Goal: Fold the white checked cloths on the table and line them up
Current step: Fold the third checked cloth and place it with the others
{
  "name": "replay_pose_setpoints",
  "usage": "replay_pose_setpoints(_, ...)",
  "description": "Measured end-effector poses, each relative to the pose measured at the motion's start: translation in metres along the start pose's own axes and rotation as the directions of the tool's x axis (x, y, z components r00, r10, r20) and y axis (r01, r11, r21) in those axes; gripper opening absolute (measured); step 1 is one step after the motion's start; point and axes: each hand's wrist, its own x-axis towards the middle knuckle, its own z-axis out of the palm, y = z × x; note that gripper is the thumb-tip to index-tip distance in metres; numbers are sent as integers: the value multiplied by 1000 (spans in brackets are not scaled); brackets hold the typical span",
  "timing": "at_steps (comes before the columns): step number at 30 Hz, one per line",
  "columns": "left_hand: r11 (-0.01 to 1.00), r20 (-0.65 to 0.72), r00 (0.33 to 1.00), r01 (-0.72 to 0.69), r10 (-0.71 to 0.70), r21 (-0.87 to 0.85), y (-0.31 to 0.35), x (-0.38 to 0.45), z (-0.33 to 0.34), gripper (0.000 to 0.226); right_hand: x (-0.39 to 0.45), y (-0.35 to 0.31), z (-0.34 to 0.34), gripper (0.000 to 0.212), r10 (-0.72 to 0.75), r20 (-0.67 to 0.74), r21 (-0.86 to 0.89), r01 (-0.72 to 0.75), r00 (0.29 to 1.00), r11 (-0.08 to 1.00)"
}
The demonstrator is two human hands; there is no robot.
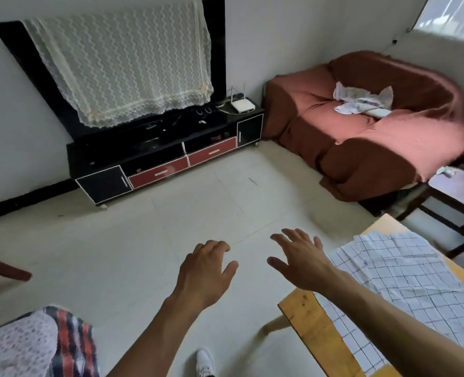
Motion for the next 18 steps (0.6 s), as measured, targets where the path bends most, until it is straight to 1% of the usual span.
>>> replay_pose_setpoints(3,996,28,996,-86,86,7,-20,61,-34,41,40,-16,-23,62,83,-43,46,-81,996,996)
replay_pose_setpoints(5,989,29,989,-145,145,2,-26,99,-53,40,63,-18,-38,61,138,-70,63,-134,988,989)
replay_pose_setpoints(8,972,69,970,-236,235,14,-24,147,-69,40,89,-11,-46,61,247,-80,108,-238,966,965)
replay_pose_setpoints(12,931,178,925,-356,337,86,-10,221,-71,42,133,18,-50,62,422,-66,200,-402,904,893)
replay_pose_setpoints(16,875,285,869,-458,405,153,13,298,-61,45,183,59,-56,56,460,-120,284,-414,880,865)
replay_pose_setpoints(18,845,331,837,-507,436,170,31,332,-57,44,206,82,-60,55,504,-126,319,-446,855,836)
